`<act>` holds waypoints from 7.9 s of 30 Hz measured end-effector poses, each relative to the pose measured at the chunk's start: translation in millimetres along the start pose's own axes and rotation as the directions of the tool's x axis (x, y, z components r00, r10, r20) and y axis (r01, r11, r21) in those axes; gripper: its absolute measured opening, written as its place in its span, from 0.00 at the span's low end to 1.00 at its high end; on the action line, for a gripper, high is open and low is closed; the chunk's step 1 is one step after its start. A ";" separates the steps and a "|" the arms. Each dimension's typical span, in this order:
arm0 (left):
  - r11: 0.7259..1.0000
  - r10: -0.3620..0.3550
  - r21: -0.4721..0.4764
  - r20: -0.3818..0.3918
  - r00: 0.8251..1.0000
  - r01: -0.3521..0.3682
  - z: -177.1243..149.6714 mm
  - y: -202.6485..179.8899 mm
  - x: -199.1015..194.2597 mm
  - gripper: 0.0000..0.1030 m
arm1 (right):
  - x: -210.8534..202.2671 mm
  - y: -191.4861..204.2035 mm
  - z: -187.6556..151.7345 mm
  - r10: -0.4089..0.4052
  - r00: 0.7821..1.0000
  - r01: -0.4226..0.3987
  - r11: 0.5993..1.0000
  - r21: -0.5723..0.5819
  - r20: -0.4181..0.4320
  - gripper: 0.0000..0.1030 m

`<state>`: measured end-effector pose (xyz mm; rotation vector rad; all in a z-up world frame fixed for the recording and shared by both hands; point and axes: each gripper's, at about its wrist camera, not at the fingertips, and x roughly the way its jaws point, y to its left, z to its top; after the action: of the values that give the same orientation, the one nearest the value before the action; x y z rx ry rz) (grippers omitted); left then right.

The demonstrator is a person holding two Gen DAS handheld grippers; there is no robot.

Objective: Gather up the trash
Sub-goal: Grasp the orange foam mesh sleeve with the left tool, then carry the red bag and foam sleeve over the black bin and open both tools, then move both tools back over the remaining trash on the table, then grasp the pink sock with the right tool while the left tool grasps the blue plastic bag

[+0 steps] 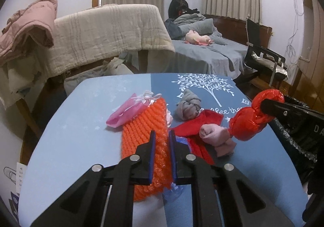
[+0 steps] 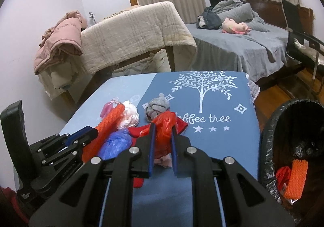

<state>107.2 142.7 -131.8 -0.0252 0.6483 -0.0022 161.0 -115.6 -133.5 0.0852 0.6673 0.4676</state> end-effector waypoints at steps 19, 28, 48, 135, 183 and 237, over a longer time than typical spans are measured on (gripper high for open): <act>0.998 -0.061 -0.014 0.132 0.989 0.063 43.1 -13.1 -52.6 0.11 | -36.8 7.1 24.1 0.009 0.996 -0.008 1.000 -0.018 0.083 0.13; 0.994 -0.105 0.018 0.167 0.980 0.103 56.8 -35.7 -64.6 0.11 | -63.2 -8.6 30.7 -0.034 0.991 0.035 0.999 -0.005 0.126 0.13; 0.942 -0.318 0.160 0.149 0.936 0.295 72.1 -143.4 -56.4 0.11 | -129.1 -95.9 9.3 -0.241 0.958 0.226 0.969 0.104 0.158 0.13; 0.999 0.031 0.039 0.108 0.994 -0.035 26.5 7.0 -9.6 0.86 | -30.9 -40.5 -10.8 -0.260 0.961 0.251 0.963 0.095 0.097 0.95; 0.996 0.092 -0.021 0.041 0.995 -0.091 2.1 50.0 8.1 0.86 | 58.7 16.3 -24.2 -0.056 0.995 0.055 0.998 -0.017 -0.086 0.36; 0.997 -0.079 -0.002 -0.066 0.995 0.079 -9.5 8.5 22.5 0.26 | 10.4 -11.3 -33.7 -0.126 0.990 0.127 0.992 0.001 -0.064 0.36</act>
<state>119.3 150.8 -153.1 -0.0505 0.7132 -0.0798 151.9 -123.4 -168.5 0.0321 0.7320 0.3476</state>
